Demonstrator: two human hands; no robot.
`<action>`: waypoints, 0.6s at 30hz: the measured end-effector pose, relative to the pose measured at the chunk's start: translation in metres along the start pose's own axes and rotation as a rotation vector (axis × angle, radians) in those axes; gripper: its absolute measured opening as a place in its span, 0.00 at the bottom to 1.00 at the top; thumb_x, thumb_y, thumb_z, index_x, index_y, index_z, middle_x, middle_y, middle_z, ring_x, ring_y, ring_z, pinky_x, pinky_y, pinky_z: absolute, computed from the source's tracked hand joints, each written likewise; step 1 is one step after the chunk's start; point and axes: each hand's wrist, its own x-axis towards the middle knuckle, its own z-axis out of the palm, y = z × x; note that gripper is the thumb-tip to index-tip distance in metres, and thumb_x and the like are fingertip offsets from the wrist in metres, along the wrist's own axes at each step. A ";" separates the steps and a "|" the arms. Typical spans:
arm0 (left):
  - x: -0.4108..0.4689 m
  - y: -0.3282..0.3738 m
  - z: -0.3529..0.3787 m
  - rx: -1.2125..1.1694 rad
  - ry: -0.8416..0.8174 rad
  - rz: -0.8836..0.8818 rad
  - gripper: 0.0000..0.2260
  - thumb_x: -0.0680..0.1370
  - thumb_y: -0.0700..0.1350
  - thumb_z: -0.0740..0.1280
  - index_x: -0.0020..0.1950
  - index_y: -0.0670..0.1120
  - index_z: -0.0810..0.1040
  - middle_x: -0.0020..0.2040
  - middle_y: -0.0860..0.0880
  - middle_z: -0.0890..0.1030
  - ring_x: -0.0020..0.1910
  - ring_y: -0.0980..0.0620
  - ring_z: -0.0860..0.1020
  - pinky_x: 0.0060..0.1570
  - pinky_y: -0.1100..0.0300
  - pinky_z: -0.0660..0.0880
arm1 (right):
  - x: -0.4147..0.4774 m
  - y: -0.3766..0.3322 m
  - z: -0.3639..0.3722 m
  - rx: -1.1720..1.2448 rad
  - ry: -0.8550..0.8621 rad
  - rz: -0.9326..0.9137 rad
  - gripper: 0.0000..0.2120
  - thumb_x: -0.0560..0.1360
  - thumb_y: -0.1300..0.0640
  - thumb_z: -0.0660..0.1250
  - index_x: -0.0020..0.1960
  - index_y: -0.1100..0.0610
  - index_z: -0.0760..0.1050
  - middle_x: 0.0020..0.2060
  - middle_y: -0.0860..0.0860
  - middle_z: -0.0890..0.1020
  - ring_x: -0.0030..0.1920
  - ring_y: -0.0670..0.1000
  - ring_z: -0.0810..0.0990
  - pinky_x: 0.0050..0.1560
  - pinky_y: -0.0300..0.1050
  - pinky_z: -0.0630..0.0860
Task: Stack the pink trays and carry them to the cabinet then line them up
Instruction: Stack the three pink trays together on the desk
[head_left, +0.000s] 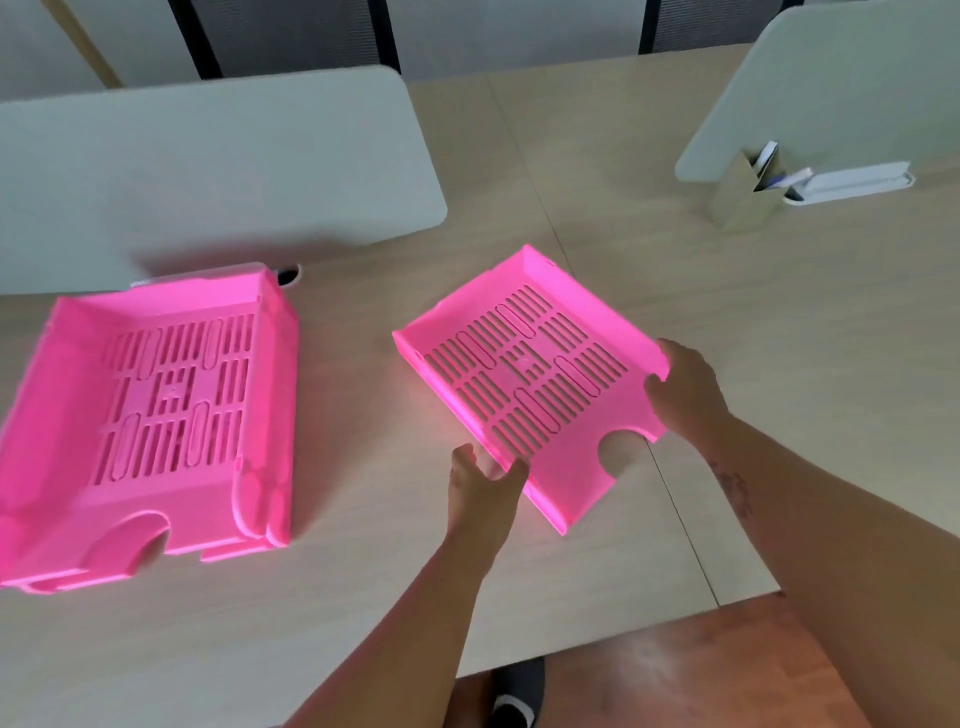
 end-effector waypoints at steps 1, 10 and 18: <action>-0.001 -0.001 0.004 0.011 0.002 -0.005 0.33 0.76 0.53 0.70 0.76 0.46 0.60 0.72 0.48 0.69 0.63 0.49 0.74 0.58 0.55 0.74 | 0.002 0.006 0.001 0.008 -0.019 0.006 0.24 0.75 0.67 0.59 0.71 0.59 0.71 0.61 0.59 0.79 0.61 0.61 0.78 0.56 0.49 0.76; 0.000 -0.010 -0.025 0.191 0.135 0.064 0.09 0.78 0.37 0.60 0.58 0.43 0.69 0.50 0.48 0.78 0.38 0.57 0.77 0.27 0.65 0.73 | -0.016 0.031 0.032 0.023 -0.083 0.146 0.14 0.76 0.69 0.54 0.55 0.64 0.76 0.52 0.66 0.78 0.38 0.57 0.77 0.29 0.37 0.68; 0.004 0.008 -0.097 0.279 0.275 0.253 0.05 0.77 0.38 0.61 0.51 0.44 0.67 0.42 0.46 0.76 0.34 0.49 0.78 0.37 0.45 0.82 | -0.076 -0.030 0.028 0.197 0.000 -0.048 0.18 0.82 0.66 0.54 0.69 0.65 0.73 0.53 0.60 0.81 0.46 0.53 0.76 0.46 0.42 0.72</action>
